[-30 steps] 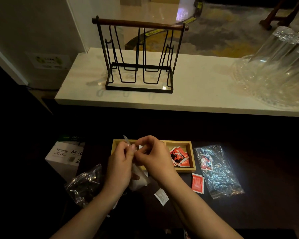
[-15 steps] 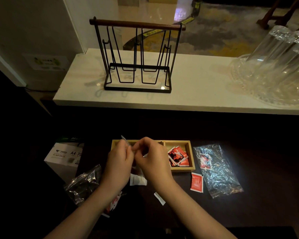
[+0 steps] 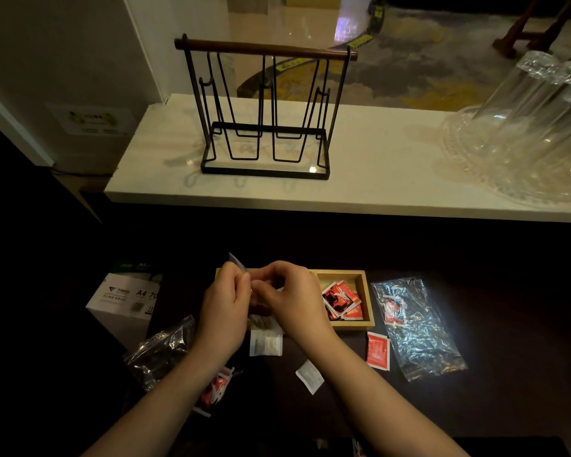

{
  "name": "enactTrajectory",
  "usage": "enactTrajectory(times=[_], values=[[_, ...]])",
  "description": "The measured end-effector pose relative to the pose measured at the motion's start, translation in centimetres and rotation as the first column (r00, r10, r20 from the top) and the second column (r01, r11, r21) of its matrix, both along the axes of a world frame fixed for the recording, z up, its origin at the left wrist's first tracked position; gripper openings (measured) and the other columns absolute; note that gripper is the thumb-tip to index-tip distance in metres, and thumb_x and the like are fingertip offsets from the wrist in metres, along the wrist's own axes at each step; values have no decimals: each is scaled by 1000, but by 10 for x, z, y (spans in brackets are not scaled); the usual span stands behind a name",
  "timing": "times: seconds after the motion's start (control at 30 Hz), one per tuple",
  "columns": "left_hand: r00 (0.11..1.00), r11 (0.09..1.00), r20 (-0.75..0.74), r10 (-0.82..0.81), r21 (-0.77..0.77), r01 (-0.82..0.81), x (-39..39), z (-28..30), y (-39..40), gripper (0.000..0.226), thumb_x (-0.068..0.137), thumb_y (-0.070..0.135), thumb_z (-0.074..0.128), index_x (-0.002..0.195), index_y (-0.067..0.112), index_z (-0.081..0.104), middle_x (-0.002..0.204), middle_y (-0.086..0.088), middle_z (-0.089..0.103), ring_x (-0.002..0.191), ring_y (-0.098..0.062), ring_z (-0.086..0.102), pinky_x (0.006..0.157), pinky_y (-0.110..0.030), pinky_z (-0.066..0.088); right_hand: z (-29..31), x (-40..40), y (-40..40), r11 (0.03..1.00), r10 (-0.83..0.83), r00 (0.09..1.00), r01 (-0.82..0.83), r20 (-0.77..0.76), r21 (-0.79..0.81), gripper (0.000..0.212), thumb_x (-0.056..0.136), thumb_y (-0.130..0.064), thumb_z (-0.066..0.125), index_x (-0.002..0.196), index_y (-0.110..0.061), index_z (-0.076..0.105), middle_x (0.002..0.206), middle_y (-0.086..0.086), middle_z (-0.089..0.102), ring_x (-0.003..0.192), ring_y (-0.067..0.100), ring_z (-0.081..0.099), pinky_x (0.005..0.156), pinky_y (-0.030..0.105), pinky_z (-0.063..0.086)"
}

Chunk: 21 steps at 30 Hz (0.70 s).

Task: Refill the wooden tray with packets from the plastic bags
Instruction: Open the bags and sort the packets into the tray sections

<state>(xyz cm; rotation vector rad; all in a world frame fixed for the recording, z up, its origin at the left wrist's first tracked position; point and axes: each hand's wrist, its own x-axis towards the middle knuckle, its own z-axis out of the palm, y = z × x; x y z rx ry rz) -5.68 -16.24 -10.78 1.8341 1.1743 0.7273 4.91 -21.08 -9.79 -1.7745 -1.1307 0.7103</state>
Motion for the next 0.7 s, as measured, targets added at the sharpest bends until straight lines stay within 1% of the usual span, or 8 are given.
enactTrajectory(times=[0.07, 0.17, 0.27, 0.37, 0.47, 0.53, 0.63, 0.7], values=[[1000, 1000, -14, -15, 18, 15, -1, -3, 0, 28, 95, 10, 43, 70, 21, 40, 64, 1, 46, 55, -7, 46, 49, -17, 35, 0, 1, 1, 1000, 10, 1000, -10, 27, -17, 5, 86, -16, 65, 85, -16, 70, 69, -15, 59, 67, 0, 60, 60, 11, 49], [999, 994, -26, -19, 105, 22, -1, -3, -2, 34, 94, 5, 43, 69, 27, 35, 63, 3, 43, 54, -7, 46, 48, -14, 35, -1, 0, 2, 1000, 21, 997, -21, 78, -1, 7, 86, -15, 64, 81, -16, 68, 70, -9, 63, 67, 8, 63, 61, 21, 54], [998, 990, -57, -27, 134, 34, 1, 0, -4, 32, 94, 6, 41, 70, 27, 35, 64, 4, 44, 53, -8, 43, 47, -17, 34, -3, -4, 1, 999, 20, 969, -27, 244, 23, 5, 86, -16, 63, 84, -15, 67, 81, -3, 64, 69, 3, 55, 60, 5, 38], [996, 988, -81, -45, 145, 56, 1, 0, -3, 26, 95, 8, 41, 74, 23, 36, 63, 4, 44, 53, -8, 44, 47, -21, 33, -8, -8, 0, 999, 12, 925, -29, 379, 41, 4, 86, -15, 62, 86, -14, 66, 87, -1, 62, 73, 0, 47, 61, 2, 29], [995, 988, -71, -68, 133, 77, -1, 0, -3, 34, 94, 5, 42, 71, 29, 34, 62, 6, 43, 53, -5, 48, 48, -16, 36, -9, -8, 0, 999, 13, 956, -24, 293, 36, 4, 86, -16, 62, 85, -15, 66, 86, -2, 64, 72, 3, 54, 63, 7, 40], [996, 994, -25, -84, 68, 85, -4, 0, -2, 28, 95, 8, 41, 72, 25, 38, 63, 3, 44, 58, -3, 50, 48, -16, 37, -7, -5, 0, 999, 32, 979, -35, 200, 15, 5, 87, -15, 62, 85, -14, 66, 84, -3, 64, 71, 2, 57, 63, 8, 43], [995, 997, 61, -77, 12, 77, -7, -4, -2, 18, 90, 21, 39, 75, 11, 43, 64, -5, 45, 56, -11, 48, 48, -21, 38, -6, 3, 3, 1000, -13, 989, 14, 149, -5, 9, 88, -10, 59, 87, -16, 65, 86, -6, 60, 73, -4, 53, 67, 5, 44], [995, 998, 80, -66, 25, 64, -7, -4, -4, 19, 91, 17, 41, 74, 8, 42, 63, -2, 43, 54, -6, 48, 46, -16, 39, -11, 13, 7, 995, -103, 991, 103, 91, 1, 15, 88, -7, 58, 85, -22, 62, 86, -1, 65, 76, 6, 62, 75, 21, 54]])
